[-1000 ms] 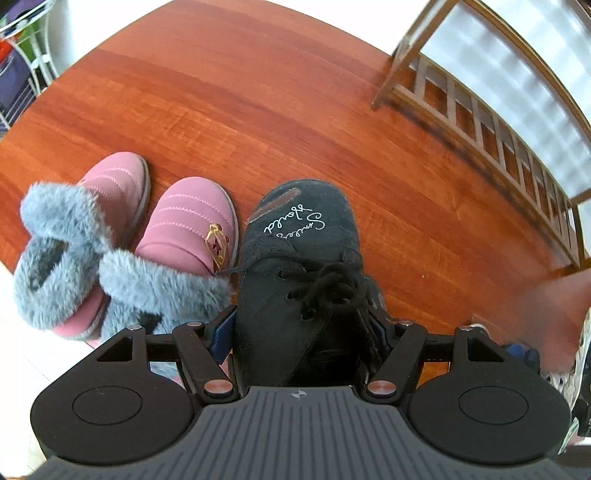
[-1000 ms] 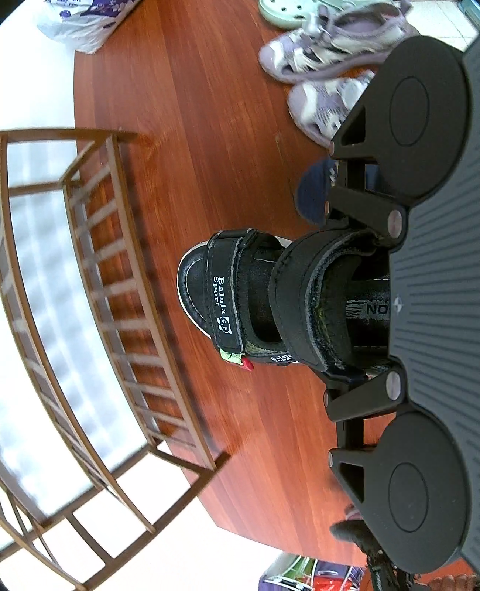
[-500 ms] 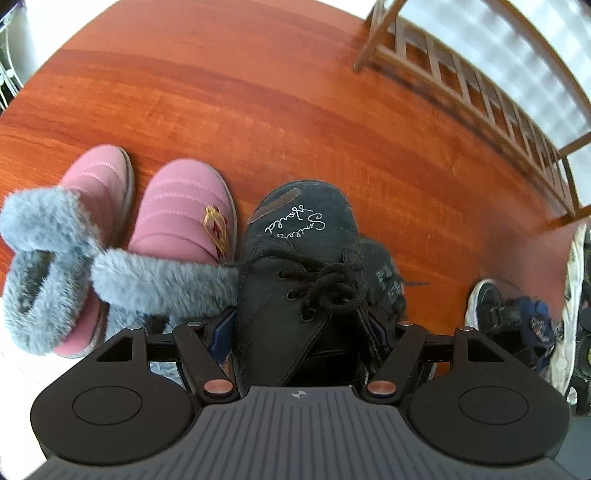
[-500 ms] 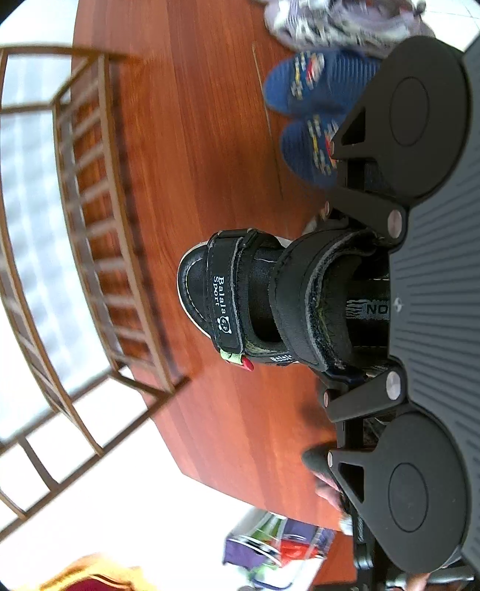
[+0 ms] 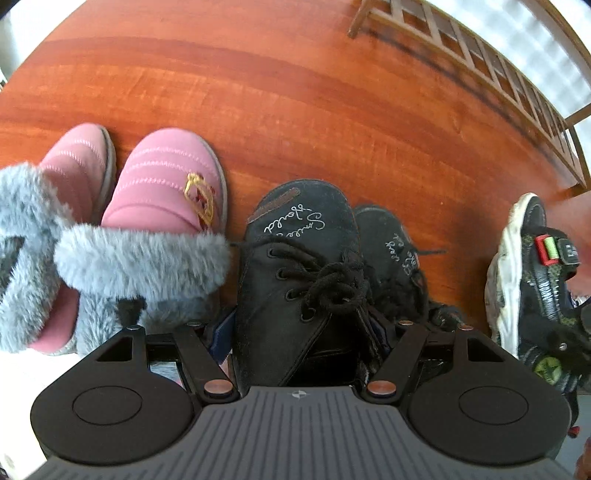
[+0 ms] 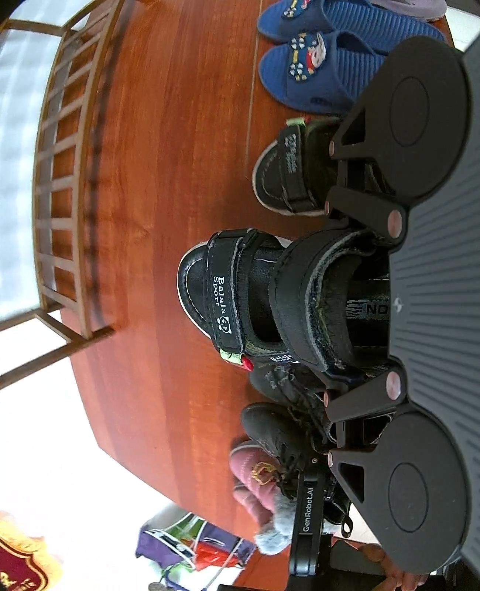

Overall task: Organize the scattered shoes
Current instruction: 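Carry the boot beside its mate with the left gripper while the right gripper sets the sandal beside its mate, then open the left gripper off the boot while the right gripper releases the sandal, then lift both grippers away from the shoe row and move toward the blue slides, then grasp a blue cartoon slide with the left gripper while the right gripper grasps its mate, then lift the blue slides with both grippers and carry them onto the rack shelf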

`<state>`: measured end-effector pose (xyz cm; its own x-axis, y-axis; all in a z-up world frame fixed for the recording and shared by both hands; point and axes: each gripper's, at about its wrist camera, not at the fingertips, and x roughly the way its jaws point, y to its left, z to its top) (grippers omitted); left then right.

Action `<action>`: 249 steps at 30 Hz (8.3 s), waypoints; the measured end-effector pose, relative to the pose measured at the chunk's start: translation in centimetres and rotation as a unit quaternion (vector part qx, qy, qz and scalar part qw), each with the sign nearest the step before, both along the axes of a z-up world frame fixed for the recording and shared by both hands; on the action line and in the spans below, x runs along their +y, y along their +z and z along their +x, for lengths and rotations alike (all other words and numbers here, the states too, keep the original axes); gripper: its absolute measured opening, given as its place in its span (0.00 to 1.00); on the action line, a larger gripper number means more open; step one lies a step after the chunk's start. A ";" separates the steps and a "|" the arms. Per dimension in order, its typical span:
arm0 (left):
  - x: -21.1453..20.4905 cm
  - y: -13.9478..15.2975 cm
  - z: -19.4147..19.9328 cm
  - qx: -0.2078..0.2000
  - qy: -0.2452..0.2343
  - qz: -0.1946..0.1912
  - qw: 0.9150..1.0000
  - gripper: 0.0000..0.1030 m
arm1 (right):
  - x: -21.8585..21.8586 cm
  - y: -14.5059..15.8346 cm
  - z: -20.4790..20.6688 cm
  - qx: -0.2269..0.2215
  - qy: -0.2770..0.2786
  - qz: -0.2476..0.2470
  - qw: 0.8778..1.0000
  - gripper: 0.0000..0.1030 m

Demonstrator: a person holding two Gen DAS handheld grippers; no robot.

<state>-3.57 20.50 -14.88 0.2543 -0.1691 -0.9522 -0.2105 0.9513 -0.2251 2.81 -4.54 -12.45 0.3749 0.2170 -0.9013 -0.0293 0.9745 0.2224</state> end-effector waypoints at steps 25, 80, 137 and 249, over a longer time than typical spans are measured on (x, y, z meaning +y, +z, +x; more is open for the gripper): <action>-2.0 -1.1 0.7 0.003 -0.025 0.031 0.999 0.71 | 1.2 -5.6 -0.3 0.048 0.007 -0.085 0.995 0.68; -13.6 8.3 -3.7 -0.104 -0.114 0.035 0.987 0.85 | -9.2 5.3 -9.9 -0.067 -0.055 -0.097 0.992 0.83; -22.2 8.3 -8.2 -0.136 -0.127 0.048 0.981 0.85 | -18.1 5.6 -15.7 -0.088 -0.074 -0.126 0.985 0.84; -23.1 14.6 15.3 -0.167 -0.114 0.012 0.979 0.35 | -21.0 10.9 11.6 -0.110 0.036 -0.063 0.991 0.22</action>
